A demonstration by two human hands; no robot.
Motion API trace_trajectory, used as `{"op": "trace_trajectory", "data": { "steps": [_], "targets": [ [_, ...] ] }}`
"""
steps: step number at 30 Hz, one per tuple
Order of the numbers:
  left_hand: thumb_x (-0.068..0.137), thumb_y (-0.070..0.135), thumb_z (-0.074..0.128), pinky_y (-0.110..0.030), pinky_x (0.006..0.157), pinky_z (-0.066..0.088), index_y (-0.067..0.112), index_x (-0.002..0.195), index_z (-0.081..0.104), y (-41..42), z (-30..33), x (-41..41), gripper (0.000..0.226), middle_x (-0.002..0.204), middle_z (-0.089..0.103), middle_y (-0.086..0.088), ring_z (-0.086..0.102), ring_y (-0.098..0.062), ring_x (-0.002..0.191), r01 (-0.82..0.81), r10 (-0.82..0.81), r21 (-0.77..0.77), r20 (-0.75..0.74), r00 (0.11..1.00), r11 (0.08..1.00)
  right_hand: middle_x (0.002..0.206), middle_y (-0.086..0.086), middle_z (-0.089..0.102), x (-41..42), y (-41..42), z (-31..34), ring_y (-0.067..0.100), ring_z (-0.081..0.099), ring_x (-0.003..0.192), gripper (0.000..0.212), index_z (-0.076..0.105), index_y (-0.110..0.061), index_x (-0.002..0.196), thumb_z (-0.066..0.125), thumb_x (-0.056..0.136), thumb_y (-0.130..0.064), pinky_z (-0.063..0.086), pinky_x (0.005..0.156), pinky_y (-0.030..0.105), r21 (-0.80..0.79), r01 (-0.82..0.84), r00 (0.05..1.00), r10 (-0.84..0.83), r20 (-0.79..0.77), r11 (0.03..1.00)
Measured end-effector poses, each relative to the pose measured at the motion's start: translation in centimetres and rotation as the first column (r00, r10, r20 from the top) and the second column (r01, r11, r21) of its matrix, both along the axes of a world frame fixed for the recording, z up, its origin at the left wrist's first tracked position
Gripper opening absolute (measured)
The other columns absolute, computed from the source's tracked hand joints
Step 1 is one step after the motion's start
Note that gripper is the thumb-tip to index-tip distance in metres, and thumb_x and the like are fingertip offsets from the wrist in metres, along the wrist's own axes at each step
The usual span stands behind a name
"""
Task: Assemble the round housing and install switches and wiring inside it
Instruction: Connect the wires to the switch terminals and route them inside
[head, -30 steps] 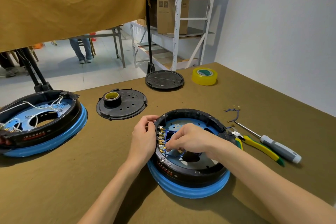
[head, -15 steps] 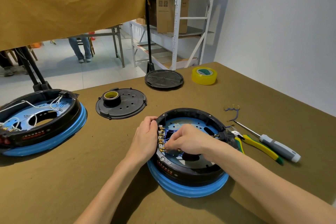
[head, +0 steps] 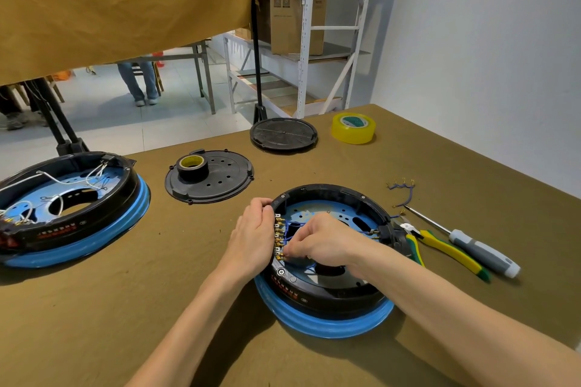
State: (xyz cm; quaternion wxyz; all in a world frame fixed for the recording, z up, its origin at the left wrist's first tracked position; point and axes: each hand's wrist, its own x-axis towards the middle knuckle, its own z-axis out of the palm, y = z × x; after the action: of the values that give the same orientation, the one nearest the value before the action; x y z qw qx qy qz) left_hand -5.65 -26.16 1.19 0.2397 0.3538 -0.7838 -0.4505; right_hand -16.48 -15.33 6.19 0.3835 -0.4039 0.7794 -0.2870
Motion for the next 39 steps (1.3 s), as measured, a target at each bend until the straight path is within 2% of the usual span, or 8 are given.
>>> {"op": "trace_trajectory", "data": {
  "steps": [18,23,26,28,30,32,35,39],
  "targets": [
    [0.112,0.036,0.024,-0.055,0.102,0.045,0.023,0.125,0.050,0.0,0.0,0.0,0.031,0.112,0.061,-0.005,0.058,-0.025,0.109,0.017,-0.017,-0.005,-0.004,1.000,1.000,0.094,0.010,0.077,0.2,0.2,-0.4,0.016,0.067,0.091,0.017,0.079,-0.020,0.080,0.073,0.095,-0.023,0.053,0.083,0.030,-0.051,0.001,1.000,-0.001,0.003,0.999],
    [0.110,0.044,0.026,-0.039,0.092,0.043,0.033,0.112,0.052,-0.4,-0.3,0.3,0.028,0.111,0.060,0.006,0.055,-0.016,0.111,-0.005,0.006,0.032,-0.011,1.000,0.999,0.085,0.000,0.079,-0.5,1.3,0.2,0.004,0.068,0.076,0.020,0.082,-0.021,0.077,0.074,0.093,-0.029,0.053,0.072,0.024,-0.139,-0.022,0.999,0.017,-0.033,0.990],
    [0.110,0.043,0.030,-0.033,0.084,0.044,0.035,0.103,0.055,-0.5,-0.2,0.3,0.027,0.106,0.062,0.008,0.058,-0.013,0.107,-0.050,0.055,0.066,-0.072,0.996,0.997,0.090,0.014,0.077,-1.2,2.3,0.6,0.022,0.066,0.070,0.017,0.083,-0.021,0.083,0.074,0.093,-0.031,0.056,0.066,0.028,-0.247,0.016,1.000,-0.011,0.022,0.969],
    [0.110,0.037,0.035,-0.034,0.090,0.047,0.035,0.105,0.057,-0.4,0.1,0.3,0.023,0.109,0.063,0.009,0.058,-0.013,0.110,-0.065,0.068,0.024,-0.109,0.992,0.998,0.096,0.027,0.073,-1.2,2.9,0.7,0.030,0.059,0.071,0.016,0.083,-0.024,0.086,0.074,0.093,-0.035,0.053,0.072,0.031,-0.308,0.052,0.996,-0.028,0.083,0.950],
    [0.108,0.029,0.045,-0.035,0.098,0.049,0.034,0.111,0.061,-0.2,0.7,0.5,0.017,0.114,0.063,0.011,0.056,-0.010,0.116,-0.092,0.080,-0.076,-0.144,0.986,0.993,0.094,0.010,0.079,-1.1,3.4,0.7,0.012,0.071,0.087,0.014,0.084,-0.025,0.089,0.074,0.094,-0.034,0.048,0.084,0.022,-0.361,0.096,0.986,-0.040,0.161,0.928],
    [0.105,0.022,0.052,-0.029,0.092,0.050,0.031,0.110,0.066,0.1,2.0,0.8,0.017,0.110,0.064,0.014,0.058,-0.006,0.110,-0.121,0.084,-0.177,-0.205,0.975,0.977,0.095,-0.007,0.080,-1.0,3.6,0.9,-0.002,0.071,0.093,0.012,0.084,-0.026,0.092,0.075,0.092,-0.033,0.047,0.081,0.014,-0.396,0.161,0.970,-0.071,0.232,0.904],
    [0.102,0.018,0.059,-0.017,0.073,0.052,0.031,0.102,0.072,0.4,4.2,1.4,0.019,0.090,0.072,0.012,0.066,-0.005,0.086,0.003,-0.043,-0.163,-0.239,0.970,0.987,0.087,-0.008,0.078,-1.4,3.8,1.2,0.001,0.069,0.085,0.014,0.085,-0.025,0.093,0.075,0.089,-0.035,0.048,0.076,0.012,-0.439,0.255,0.934,-0.102,0.342,0.862],
    [0.100,0.016,0.065,-0.031,0.085,0.060,0.028,0.102,0.079,1.3,5.9,1.9,0.018,0.092,0.079,0.004,0.073,-0.020,0.093,0.289,-0.290,-0.041,-0.243,0.926,0.957,0.081,-0.004,0.072,-1.9,3.8,1.4,0.005,0.061,0.080,0.029,0.084,-0.022,0.096,0.075,0.081,-0.045,0.047,0.076,0.020,-0.461,0.300,0.901,-0.089,0.424,0.835]
  ]
}}
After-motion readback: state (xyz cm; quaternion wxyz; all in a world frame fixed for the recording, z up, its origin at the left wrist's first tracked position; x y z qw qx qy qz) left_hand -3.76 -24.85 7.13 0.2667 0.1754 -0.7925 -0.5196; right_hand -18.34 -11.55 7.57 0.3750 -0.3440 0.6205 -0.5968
